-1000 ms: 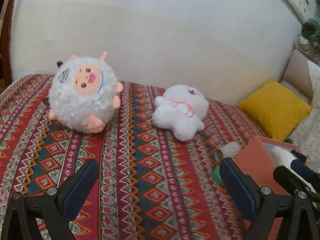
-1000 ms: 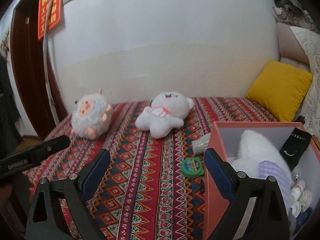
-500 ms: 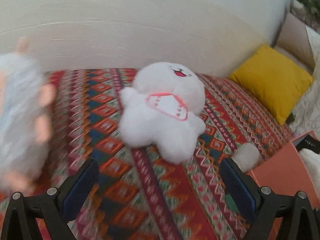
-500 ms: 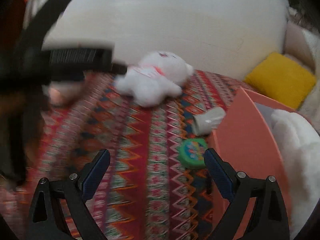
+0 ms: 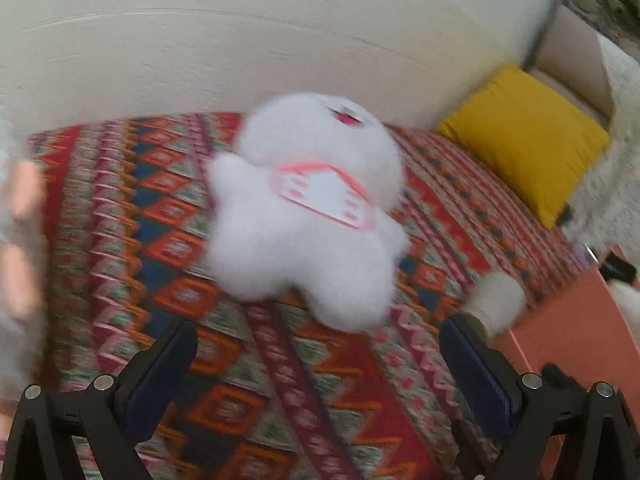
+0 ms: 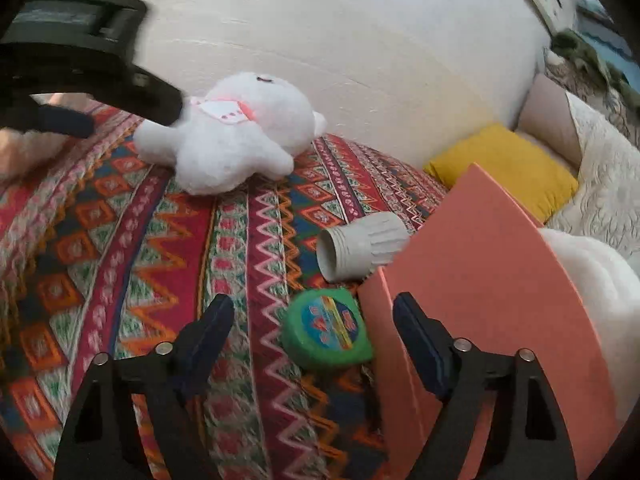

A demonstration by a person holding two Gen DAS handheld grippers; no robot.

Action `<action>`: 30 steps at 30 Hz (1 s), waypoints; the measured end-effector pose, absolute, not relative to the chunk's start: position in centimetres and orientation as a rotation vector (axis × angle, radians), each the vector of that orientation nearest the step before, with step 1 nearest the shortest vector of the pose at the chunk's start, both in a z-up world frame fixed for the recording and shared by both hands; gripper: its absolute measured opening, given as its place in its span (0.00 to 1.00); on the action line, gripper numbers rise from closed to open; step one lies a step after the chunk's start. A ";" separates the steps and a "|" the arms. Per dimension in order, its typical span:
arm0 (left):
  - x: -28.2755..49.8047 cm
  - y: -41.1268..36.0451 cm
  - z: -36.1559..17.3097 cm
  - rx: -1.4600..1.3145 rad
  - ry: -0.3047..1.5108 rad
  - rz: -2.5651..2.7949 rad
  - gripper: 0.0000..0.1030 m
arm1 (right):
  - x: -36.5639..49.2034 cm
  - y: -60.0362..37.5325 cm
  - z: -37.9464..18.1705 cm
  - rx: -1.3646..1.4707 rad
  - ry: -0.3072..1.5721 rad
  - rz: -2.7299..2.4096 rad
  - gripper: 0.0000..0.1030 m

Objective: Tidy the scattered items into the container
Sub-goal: 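Move both tools back toward the white cup and tape measure, then grasp the white cup with the left tool while the right grasps the green tape measure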

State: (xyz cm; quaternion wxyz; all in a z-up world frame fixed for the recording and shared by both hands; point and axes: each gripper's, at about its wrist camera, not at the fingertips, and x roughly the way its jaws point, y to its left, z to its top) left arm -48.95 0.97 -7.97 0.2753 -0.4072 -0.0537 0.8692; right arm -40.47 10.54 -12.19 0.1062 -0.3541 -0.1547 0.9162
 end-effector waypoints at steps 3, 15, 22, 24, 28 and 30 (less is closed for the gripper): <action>-48.8 4.2 -7.8 -1.081 -0.079 2.236 0.97 | -40.4 10.0 -13.4 -1.085 -0.482 2.687 0.90; -53.2 17.9 -11.3 -1.290 0.356 1.736 0.98 | -41.1 9.7 -14.4 -1.104 -0.754 2.506 0.92; -53.8 18.5 -12.1 -1.216 0.342 1.689 0.99 | -41.9 10.7 -14.0 -1.145 -0.777 2.515 0.92; -54.0 18.7 -12.3 -1.194 0.337 1.675 0.99 | -42.1 11.1 -13.9 -1.136 -0.808 2.497 0.91; -54.3 19.0 -12.7 -1.152 0.329 1.648 0.99 | -42.6 11.7 -13.9 -1.147 -0.817 2.488 0.83; -54.5 19.2 -12.9 -1.131 0.325 1.634 0.93 | -42.9 11.8 -13.7 -1.143 -0.808 2.493 0.82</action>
